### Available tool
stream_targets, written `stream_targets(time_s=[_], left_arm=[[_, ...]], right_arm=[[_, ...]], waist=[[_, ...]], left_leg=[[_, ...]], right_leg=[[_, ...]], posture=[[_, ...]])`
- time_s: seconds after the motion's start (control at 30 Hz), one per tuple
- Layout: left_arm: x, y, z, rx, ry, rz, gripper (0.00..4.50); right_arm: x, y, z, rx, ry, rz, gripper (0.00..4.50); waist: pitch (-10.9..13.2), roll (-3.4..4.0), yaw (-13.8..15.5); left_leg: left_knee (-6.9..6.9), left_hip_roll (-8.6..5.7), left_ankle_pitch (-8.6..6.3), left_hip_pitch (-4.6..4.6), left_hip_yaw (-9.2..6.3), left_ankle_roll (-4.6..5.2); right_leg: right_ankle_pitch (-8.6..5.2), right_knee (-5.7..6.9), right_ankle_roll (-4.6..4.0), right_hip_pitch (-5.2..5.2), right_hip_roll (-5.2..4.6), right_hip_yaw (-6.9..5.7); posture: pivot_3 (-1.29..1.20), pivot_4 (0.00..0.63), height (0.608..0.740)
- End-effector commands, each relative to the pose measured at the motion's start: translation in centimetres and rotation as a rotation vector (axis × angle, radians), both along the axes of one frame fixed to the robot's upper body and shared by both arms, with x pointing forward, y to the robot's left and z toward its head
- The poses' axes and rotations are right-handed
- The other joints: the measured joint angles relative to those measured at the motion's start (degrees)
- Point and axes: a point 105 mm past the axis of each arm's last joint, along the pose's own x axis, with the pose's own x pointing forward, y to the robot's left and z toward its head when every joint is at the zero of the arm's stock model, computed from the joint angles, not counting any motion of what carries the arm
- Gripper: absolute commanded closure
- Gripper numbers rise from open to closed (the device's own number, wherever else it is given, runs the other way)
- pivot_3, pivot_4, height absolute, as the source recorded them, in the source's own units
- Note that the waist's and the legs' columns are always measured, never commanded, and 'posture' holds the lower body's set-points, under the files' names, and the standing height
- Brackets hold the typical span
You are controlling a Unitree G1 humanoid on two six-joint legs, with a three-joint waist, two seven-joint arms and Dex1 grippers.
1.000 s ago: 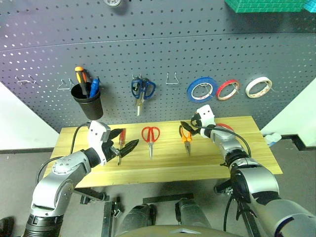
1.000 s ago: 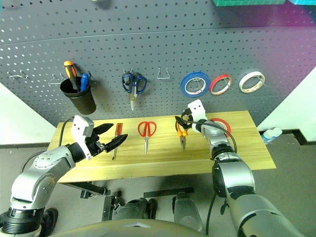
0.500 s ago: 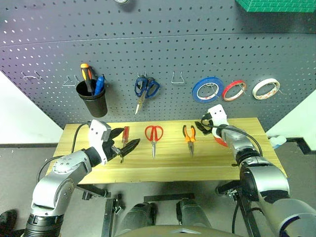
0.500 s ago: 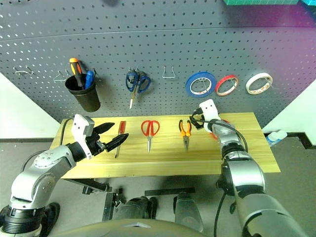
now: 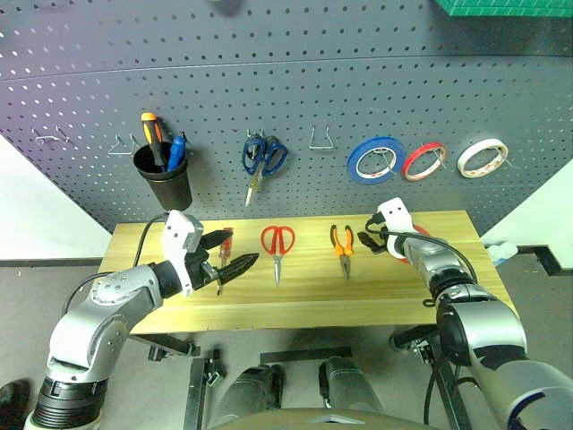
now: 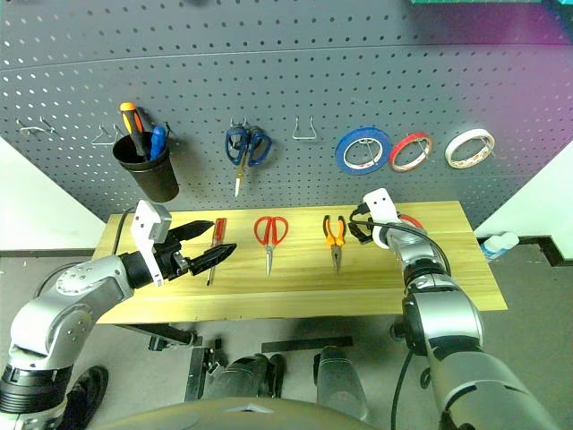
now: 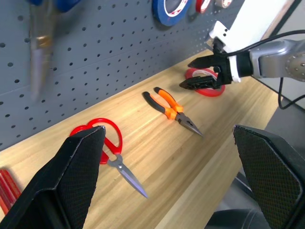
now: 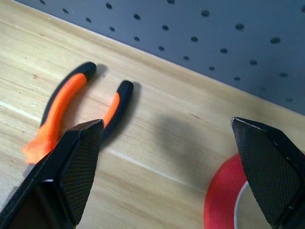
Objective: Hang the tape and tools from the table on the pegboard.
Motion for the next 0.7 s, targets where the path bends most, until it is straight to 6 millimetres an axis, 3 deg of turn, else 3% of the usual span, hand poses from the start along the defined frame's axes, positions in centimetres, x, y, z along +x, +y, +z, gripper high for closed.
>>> stream_targets(time_s=[0.03,0.27,0.5,0.57,0.63,0.67,0.7], left_arm=[[-0.1,-0.1,1.6,0.007,-0.057,-0.028,0.03],[0.2,-0.2,1.6,-0.002,-0.059,-0.022,0.03],[0.2,-0.3,1.8,-0.001,-0.068,-0.019,0.03],[0.3,-0.3,1.8,0.000,-0.070,-0.019,0.03],[0.3,-0.4,1.8,0.000,-0.073,-0.019,0.03],[0.3,-0.4,1.8,0.000,-0.074,-0.019,0.03],[0.3,-0.5,1.9,-0.001,-0.073,-0.020,0.03]], right_arm=[[0.3,-1.3,1.0,-0.002,-0.032,-0.039,0.00],[0.0,-1.3,0.5,0.031,-0.029,-0.055,0.00],[0.3,0.7,1.3,-0.024,-0.087,0.090,0.00],[0.5,0.8,1.6,0.006,-0.097,0.069,0.00],[0.6,0.7,1.7,0.015,-0.101,0.055,0.00],[0.6,0.7,1.6,0.003,-0.095,0.058,0.00],[0.7,0.6,1.9,0.016,-0.104,0.051,0.00]], waist=[[0.1,0.00,0.0],[0.4,-0.04,-0.1],[0.9,-0.09,-0.6],[1.0,-0.18,-1.8],[1.0,0.06,-2.3],[1.1,0.17,-1.6],[1.2,0.16,-1.2]], left_leg=[[0.00,0.00,0.00,0.00,0.00,0.00],[-0.01,0.00,0.00,-0.01,0.01,0.00],[-0.09,-0.04,0.00,-0.07,-0.10,-0.01],[0.06,-0.30,0.08,-0.18,-0.63,0.01],[0.32,0.83,0.29,-0.85,0.56,0.22],[0.38,0.64,0.62,-1.02,0.16,0.10],[0.63,0.71,0.70,-1.18,0.14,-0.12]], right_leg=[[0.00,0.00,0.00,0.00,0.00,0.00],[0.00,-0.02,0.01,0.00,0.00,0.00],[0.00,-0.02,0.01,0.13,-0.03,-0.12],[-0.28,-0.05,0.01,0.55,-0.98,-1.30],[-0.70,-0.03,0.18,1.16,-2.41,-4.09],[-0.70,-0.11,0.21,0.75,-2.28,-4.20],[-0.43,-0.13,-0.17,0.46,-1.21,-2.53]], posture=[[-0.16,0.175,0.740],[-0.16,0.178,0.740],[-0.16,0.177,0.740],[-0.15,0.177,0.740],[-0.15,0.177,0.740],[-0.15,0.177,0.740],[-0.15,0.177,0.740]])
